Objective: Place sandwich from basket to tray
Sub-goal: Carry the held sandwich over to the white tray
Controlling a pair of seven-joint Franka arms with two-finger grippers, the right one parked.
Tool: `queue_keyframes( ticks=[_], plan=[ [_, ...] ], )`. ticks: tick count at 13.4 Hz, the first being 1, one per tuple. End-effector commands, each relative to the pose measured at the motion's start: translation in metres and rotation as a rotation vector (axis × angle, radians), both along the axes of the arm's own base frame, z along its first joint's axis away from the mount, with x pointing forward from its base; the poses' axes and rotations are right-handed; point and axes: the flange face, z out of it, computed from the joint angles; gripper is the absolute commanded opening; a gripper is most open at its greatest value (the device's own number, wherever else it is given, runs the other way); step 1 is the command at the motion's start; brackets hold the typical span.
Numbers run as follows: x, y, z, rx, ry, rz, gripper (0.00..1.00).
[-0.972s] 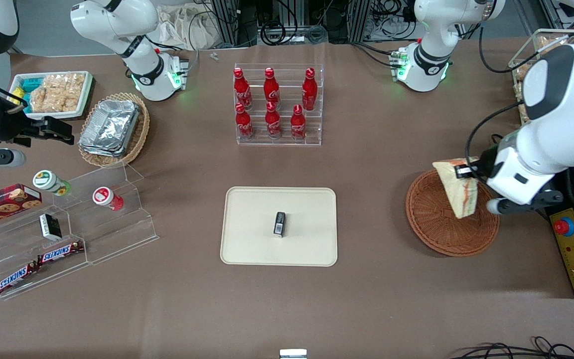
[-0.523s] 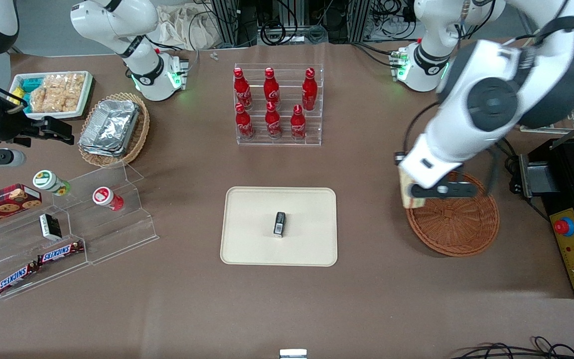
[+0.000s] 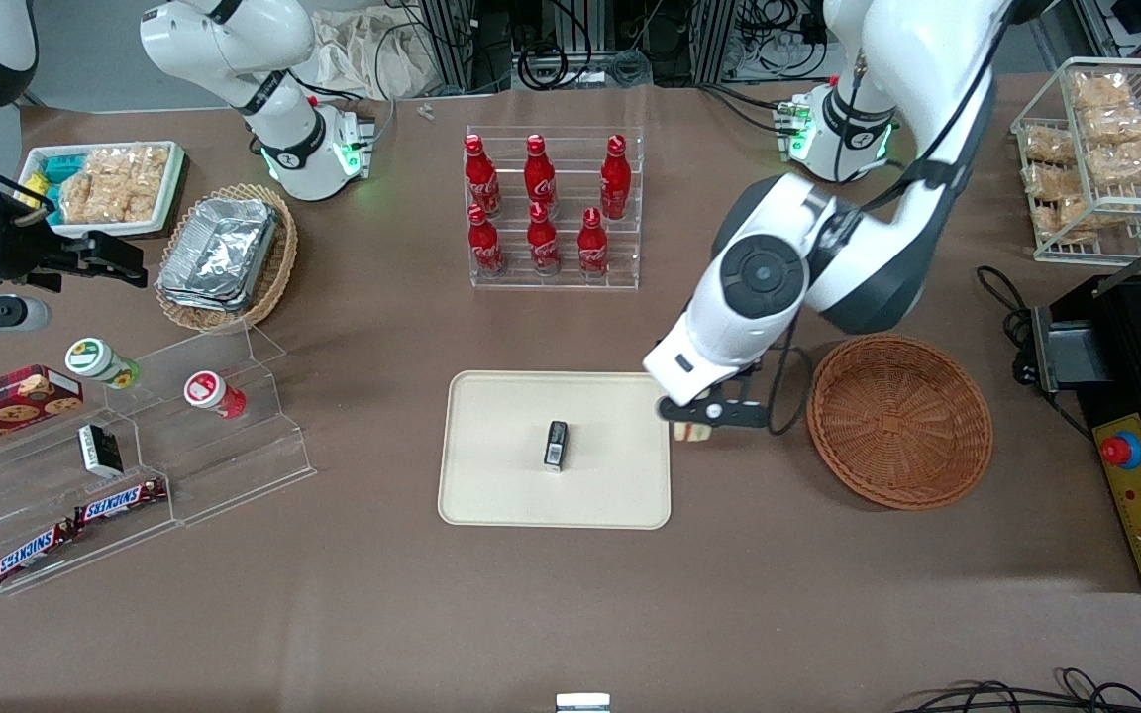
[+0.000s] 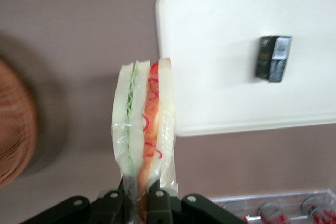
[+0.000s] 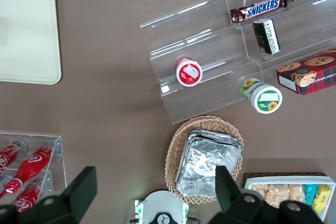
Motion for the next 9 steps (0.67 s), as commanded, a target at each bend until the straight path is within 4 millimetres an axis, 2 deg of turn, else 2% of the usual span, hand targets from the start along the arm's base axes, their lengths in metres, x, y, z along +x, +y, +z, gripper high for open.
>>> queue_keyframes(
  ticks=[1, 2, 3, 7, 9],
  plan=[
    [0.013, -0.023, -0.049, -0.027, -0.020, -0.022, 0.00],
    [0.009, -0.039, -0.069, -0.025, -0.035, -0.040, 0.00],
    [0.007, -0.049, -0.078, -0.025, -0.063, -0.039, 0.00],
    [0.012, -0.042, -0.132, -0.002, -0.020, -0.037, 0.00],
    [0.012, -0.042, -0.134, 0.001, -0.017, -0.037, 0.00]
  ],
)
